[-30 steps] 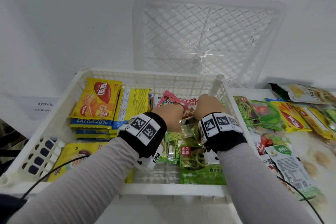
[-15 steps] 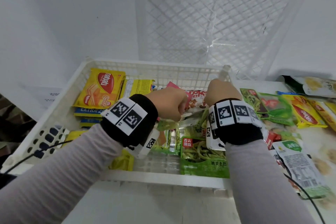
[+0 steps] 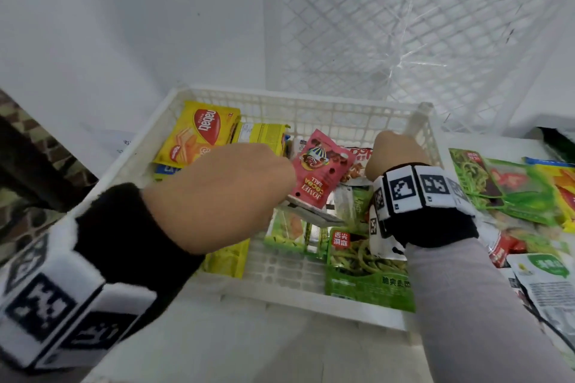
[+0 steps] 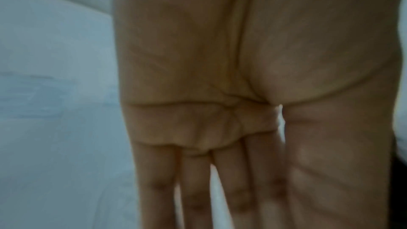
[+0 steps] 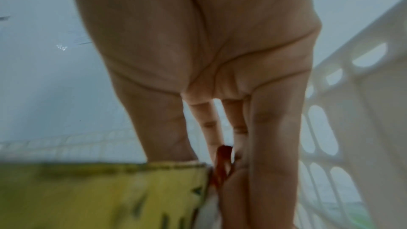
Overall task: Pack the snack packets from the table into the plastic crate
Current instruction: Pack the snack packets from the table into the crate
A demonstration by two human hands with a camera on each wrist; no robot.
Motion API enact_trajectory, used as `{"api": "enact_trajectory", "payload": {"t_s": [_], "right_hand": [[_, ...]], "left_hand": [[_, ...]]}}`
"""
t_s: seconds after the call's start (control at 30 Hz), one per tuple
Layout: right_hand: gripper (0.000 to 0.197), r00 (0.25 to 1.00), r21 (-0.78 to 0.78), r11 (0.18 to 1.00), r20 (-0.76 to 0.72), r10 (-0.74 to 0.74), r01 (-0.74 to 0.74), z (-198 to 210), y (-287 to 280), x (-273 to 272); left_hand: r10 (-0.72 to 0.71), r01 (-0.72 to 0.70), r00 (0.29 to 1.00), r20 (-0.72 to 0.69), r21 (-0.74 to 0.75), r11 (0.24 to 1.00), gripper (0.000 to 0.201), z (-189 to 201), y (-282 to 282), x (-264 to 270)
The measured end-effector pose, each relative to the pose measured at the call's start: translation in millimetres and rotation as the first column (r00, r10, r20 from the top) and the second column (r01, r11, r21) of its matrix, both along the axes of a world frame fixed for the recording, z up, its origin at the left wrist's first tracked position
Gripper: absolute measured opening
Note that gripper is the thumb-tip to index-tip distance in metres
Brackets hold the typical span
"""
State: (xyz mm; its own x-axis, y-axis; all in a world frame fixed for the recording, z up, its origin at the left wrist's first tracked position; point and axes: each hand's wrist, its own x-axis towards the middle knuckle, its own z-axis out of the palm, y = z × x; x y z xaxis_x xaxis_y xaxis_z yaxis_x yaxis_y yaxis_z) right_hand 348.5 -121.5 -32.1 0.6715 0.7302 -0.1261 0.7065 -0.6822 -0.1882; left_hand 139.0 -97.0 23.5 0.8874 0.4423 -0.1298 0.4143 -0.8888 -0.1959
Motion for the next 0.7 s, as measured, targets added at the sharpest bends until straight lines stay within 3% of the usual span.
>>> {"api": "enact_trajectory", "payload": {"t_s": [0.07,0.13,0.23,0.3,0.5,0.63,0.7], "right_hand": [[0.011,1.0,-0.008,1.0,-0.016,-0.003,0.003,2.7,0.7,-2.5],[0.02,1.0,-0.013,1.0,-0.008,0.006,-0.006,9.3,-2.8,-2.0],[0.031,0.999,-0.043,0.998,-0.005,0.039,-0.039,20.8,-6.2,-1.1],[0.03,0.998,-0.062,0.996,0.02,0.067,-0.066,26.7,-9.2,0.1],[0.015,0.972,0.008,0.989,0.183,0.146,-0.15,43.6,-9.1,-4.1],[0.023,0.916,-0.078,0.952,0.258,0.306,-0.296,41.4,-5.0,-9.4],[0.022,0.895,-0.073,0.923,0.229,0.384,-0.378,37.1,-3.2,-13.2]], "left_hand": [[0.05,-0.058,0.993,-0.106,-0.076,0.995,0.019,-0.1,-3.1,-14.1],[0.076,-0.11,0.979,-0.19,-0.176,0.978,0.041,-0.1,-11.5,-24.6],[0.076,-0.12,0.984,-0.163,-0.281,0.952,0.098,-3.8,-32.0,-40.2],[0.071,-0.126,0.985,-0.157,-0.373,0.919,0.115,-12.7,-45.0,-41.8],[0.025,-0.083,0.992,-0.12,-0.503,0.86,0.121,-50.0,-53.5,-37.4],[0.029,-0.078,0.994,-0.102,-0.517,0.853,0.117,-53.6,-50.4,-37.1],[0.051,-0.096,0.994,-0.101,-0.508,0.856,0.11,-54.6,-48.6,-34.2]]}}
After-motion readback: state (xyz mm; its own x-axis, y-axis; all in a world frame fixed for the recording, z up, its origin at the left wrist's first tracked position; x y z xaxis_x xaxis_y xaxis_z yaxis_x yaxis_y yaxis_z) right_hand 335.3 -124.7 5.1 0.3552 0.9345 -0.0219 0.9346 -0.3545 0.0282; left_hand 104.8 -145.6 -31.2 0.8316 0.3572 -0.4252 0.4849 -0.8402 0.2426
